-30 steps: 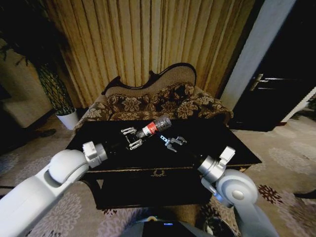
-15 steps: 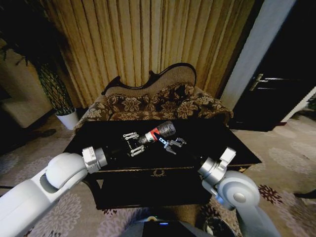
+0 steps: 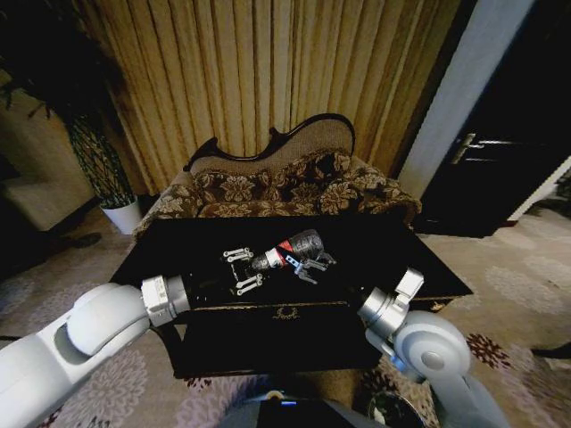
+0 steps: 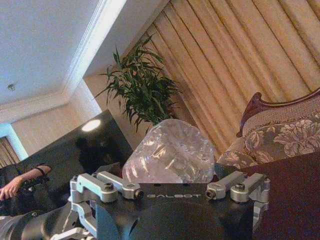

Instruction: Move to the front of the table and place the trash on the table into the trash bin.

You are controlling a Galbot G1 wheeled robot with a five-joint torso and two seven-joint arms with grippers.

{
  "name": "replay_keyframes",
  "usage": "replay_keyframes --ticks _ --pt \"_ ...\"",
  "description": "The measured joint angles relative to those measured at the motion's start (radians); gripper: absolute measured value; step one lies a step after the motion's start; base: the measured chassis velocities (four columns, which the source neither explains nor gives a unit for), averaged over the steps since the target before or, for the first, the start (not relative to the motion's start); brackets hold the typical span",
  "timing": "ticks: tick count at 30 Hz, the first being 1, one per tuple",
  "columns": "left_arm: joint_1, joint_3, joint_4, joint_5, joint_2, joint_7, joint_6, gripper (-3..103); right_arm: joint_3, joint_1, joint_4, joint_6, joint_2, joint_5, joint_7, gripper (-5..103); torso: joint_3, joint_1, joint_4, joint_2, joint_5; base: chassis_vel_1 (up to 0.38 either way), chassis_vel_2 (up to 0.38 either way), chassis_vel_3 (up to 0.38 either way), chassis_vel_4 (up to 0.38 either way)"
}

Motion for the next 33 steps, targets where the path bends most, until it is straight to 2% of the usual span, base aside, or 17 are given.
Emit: replay_keyframes --ticks 7,9,11,13,15,16,24,27,28,30,32,33 --pt "0.016 0.000 0.000 0.016 -0.009 0.001 -0.004 32 0.018 -0.016 0.001 0.001 -0.013 -0.002 0.000 100 0.000 0.000 -0.0002 0.000 0.0000 0.000 0.000 0.000 0.000" --pt "0.016 0.001 0.000 0.017 -0.011 0.000 -0.004 32 0.018 -0.017 0.001 0.002 -0.014 -0.007 0.000 103 0.000 0.000 -0.0001 0.000 0.0001 0.000 0.000 0.000 0.000" --pt "0.019 0.001 0.000 0.019 -0.015 -0.003 -0.004 32 0.015 -0.016 0.001 0.004 -0.015 -0.017 0.000 97 0.000 0.000 -0.0002 0.000 0.0000 0.000 0.000 0.000 0.000" --pt "0.022 0.000 0.000 0.020 -0.015 -0.005 -0.004 32 0.014 -0.016 0.001 0.005 -0.015 -0.019 0.000 97 0.000 0.000 -0.0002 0.000 0.0000 0.000 0.000 0.000 0.000" --pt "0.030 -0.005 0.000 0.022 -0.016 -0.006 -0.004 32 0.011 -0.016 0.001 0.006 -0.014 -0.028 0.000 88 0.000 0.000 -0.0001 0.000 0.0000 0.000 0.000 0.000 0.000" --pt "0.030 -0.005 0.000 0.022 -0.016 -0.006 -0.004 32 0.011 -0.016 0.001 0.006 -0.014 -0.028 0.000 88 0.000 0.000 -0.0001 0.000 0.0000 0.000 0.000 0.000 0.000" --pt "0.032 -0.001 0.006 0.023 -0.021 -0.010 -0.009 32 0.010 -0.018 -0.001 0.023 -0.015 -0.040 0.002 68 0.000 0.000 -0.0001 0.000 0.0000 0.000 0.000 0.000 0.000" --pt "0.033 -0.001 0.007 0.023 -0.021 -0.015 -0.010 32 0.011 -0.017 -0.001 0.024 -0.016 -0.041 0.002 65 0.000 0.000 -0.0001 0.000 0.0000 0.000 0.000 0.000 0.000" --pt "0.036 -0.001 0.007 0.023 -0.022 -0.019 -0.013 30 0.011 -0.015 -0.002 0.025 -0.016 -0.041 0.002 58 0.000 0.000 -0.0001 0.000 0.0000 0.000 0.000 0.000 0.000" --pt "0.038 -0.003 0.007 0.023 -0.023 -0.019 -0.013 30 0.010 -0.014 -0.002 0.025 -0.016 -0.042 0.002 58 0.000 0.000 -0.0001 0.000 0.0000 0.000 0.000 0.000 0.000" --pt "0.043 -0.007 0.003 0.023 -0.026 -0.020 -0.013 39 0.007 -0.012 -0.003 0.026 -0.013 -0.048 0.005 54 0.000 0.000 -0.0001 0.000 0.0001 0.000 0.000 0.000 0.000" --pt "0.043 -0.007 0.003 0.023 -0.026 -0.020 -0.013 39 0.007 -0.012 -0.003 0.026 -0.013 -0.048 0.005 54 0.000 0.000 -0.0001 0.000 0.0001 0.000 0.000 0.000 0.000"
